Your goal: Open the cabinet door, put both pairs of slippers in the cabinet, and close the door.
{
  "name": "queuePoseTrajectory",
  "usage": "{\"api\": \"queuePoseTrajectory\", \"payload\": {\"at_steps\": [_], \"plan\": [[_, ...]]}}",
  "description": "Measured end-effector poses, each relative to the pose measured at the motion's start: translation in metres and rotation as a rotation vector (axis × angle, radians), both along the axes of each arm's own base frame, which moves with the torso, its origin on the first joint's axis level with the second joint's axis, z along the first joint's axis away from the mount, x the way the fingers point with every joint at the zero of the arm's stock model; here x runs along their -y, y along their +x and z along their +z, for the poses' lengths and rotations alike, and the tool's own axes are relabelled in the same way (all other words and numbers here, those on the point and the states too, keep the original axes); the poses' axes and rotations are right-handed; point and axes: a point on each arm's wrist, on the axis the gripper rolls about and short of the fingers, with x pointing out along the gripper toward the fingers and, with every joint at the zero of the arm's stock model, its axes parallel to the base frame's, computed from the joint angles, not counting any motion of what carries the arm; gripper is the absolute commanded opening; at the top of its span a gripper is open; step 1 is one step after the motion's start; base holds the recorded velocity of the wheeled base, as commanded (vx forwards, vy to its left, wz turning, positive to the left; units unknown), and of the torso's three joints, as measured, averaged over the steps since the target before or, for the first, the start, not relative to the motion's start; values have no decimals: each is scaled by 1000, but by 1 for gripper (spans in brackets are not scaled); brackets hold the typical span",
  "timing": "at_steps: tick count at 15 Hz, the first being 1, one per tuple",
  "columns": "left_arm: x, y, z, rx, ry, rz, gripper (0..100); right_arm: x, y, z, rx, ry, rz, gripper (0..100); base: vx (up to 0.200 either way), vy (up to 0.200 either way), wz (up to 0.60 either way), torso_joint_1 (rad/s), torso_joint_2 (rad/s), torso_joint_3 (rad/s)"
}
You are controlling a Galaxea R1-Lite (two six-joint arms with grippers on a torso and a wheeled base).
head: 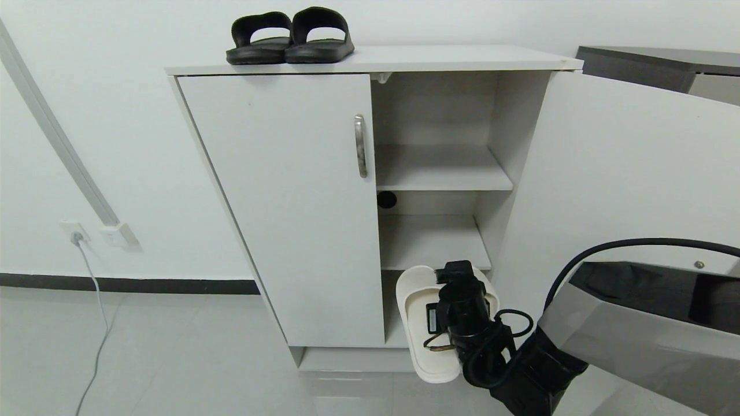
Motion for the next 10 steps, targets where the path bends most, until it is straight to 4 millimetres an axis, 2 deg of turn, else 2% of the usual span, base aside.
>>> {"api": "queuePoseTrajectory", "payload": {"at_steps": [6,10], "plan": [[0,0,0,0,0,0,0,-3,3,-6,-4,-1,-1,0,0,0,0,-1,-1,-162],[0,0,0,0,-1,1,0,-5,7,3,101,56,-30,0,0,0,0,2,-1,-95]]}}
